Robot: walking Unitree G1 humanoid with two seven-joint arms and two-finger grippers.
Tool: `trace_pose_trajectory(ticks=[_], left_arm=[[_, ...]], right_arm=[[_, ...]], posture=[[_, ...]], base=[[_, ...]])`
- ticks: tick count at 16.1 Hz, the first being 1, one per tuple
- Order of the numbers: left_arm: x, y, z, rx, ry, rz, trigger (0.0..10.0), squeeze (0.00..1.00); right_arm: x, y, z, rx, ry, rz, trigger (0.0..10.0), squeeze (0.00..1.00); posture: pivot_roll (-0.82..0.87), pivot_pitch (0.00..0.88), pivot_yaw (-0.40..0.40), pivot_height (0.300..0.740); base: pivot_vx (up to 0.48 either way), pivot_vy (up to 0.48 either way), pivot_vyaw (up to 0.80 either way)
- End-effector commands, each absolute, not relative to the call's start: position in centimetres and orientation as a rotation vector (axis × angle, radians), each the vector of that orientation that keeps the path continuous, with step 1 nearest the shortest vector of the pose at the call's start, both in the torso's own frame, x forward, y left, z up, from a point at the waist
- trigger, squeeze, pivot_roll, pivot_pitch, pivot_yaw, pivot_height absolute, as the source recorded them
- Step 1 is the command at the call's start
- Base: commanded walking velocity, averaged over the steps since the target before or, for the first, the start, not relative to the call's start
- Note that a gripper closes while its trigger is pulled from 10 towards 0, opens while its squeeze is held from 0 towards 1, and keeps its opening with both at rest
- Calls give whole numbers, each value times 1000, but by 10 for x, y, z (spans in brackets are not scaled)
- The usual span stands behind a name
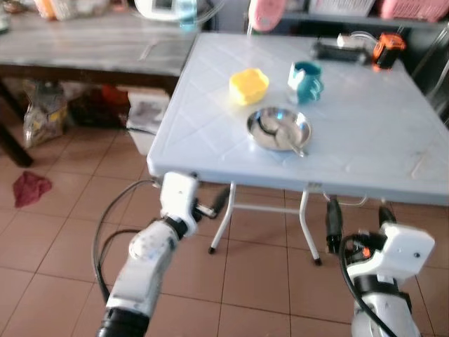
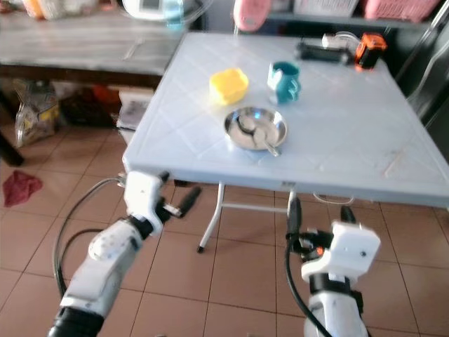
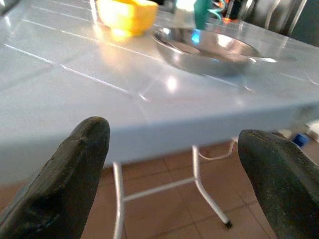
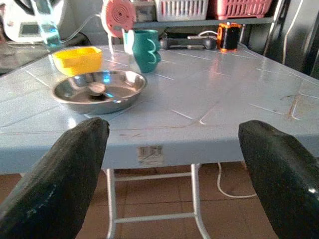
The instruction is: Setting the table
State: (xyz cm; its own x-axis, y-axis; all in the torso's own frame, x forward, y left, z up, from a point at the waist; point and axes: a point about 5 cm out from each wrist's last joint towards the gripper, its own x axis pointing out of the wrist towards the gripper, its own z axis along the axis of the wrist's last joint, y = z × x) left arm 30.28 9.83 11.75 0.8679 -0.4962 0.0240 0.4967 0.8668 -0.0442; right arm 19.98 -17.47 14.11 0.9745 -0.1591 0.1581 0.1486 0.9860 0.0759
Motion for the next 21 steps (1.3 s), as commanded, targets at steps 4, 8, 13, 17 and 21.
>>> trace_pose_trajectory(ticks=[4, 8, 13, 17, 21], left_arm=[[305, 93, 123, -31, -44, -494, 10000, 0], [309, 100, 133, -16, -101, -437, 10000, 0], [308, 106, 129, 1, -88, -415, 10000, 0], [305, 116, 121, 22, -49, -392, 10000, 0], [304, 121, 120, 32, -26, -383, 10000, 0]], right_arm=[[199, -176, 147, 34, -191, -151, 10000, 0], [202, -172, 157, 13, -233, -125, 10000, 0], [202, -165, 152, -5, -210, -83, 10000, 0], [198, -153, 133, 28, -126, 2, 10000, 0], [211, -144, 137, 149, -122, 37, 10000, 0]], posture=[[-14, 130, -6, 714], [-10, 130, -8, 714], [-4, 130, -13, 714], [7, 139, -9, 714], [33, 155, 1, 714]], base=[[320, 0, 0], [315, 0, 0], [220, 0, 0], [0, 0, 0], [0, 0, 0]])
